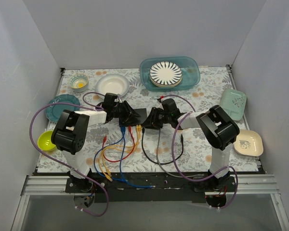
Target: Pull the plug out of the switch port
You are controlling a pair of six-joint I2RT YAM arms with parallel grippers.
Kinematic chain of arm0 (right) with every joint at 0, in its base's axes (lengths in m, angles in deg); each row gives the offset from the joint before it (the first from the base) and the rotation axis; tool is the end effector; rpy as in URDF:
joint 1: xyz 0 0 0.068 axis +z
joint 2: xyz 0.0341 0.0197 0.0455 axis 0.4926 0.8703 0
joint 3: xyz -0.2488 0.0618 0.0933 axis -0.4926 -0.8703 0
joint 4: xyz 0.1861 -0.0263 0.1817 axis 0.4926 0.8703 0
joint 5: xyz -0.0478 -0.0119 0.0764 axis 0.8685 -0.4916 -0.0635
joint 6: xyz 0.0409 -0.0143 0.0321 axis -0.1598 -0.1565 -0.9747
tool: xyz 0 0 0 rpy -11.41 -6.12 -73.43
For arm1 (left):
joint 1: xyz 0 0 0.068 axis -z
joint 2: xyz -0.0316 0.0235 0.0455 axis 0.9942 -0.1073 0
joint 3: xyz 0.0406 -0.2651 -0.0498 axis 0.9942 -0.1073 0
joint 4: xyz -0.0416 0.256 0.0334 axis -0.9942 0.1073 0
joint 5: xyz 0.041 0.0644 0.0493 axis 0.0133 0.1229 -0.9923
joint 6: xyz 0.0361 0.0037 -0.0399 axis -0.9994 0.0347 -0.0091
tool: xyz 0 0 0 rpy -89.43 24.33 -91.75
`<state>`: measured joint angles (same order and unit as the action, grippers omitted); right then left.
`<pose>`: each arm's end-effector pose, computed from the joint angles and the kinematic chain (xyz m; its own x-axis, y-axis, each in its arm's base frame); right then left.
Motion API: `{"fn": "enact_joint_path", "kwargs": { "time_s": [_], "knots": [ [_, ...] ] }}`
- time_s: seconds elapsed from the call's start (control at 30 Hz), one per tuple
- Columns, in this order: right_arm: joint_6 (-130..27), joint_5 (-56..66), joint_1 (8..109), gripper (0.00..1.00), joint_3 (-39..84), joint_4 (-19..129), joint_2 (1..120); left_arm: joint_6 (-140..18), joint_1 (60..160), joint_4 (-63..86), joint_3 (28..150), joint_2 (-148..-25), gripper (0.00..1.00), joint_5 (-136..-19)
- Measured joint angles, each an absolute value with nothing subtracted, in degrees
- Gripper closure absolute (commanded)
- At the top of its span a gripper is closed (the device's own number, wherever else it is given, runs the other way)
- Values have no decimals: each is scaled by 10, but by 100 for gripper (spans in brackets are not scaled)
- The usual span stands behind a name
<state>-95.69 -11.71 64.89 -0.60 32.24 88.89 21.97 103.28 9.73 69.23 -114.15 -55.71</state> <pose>0.3001 0.2311 0.1273 -0.9182 0.2150 -0.3326 -0.1406 0.6082 0.7812 0.3259 -0.1339 0.1401 -0.5477 -0.7212 0.4242 -0.7434 0.1869 -0.6422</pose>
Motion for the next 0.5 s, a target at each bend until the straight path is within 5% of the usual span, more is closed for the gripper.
{"fn": "enact_joint_path", "kwargs": {
  "time_s": [0.5],
  "knots": [
    [-991,-107,650,80,-3,308,905,216,1033,98,685,-1135,64,-552]
  ]
}}
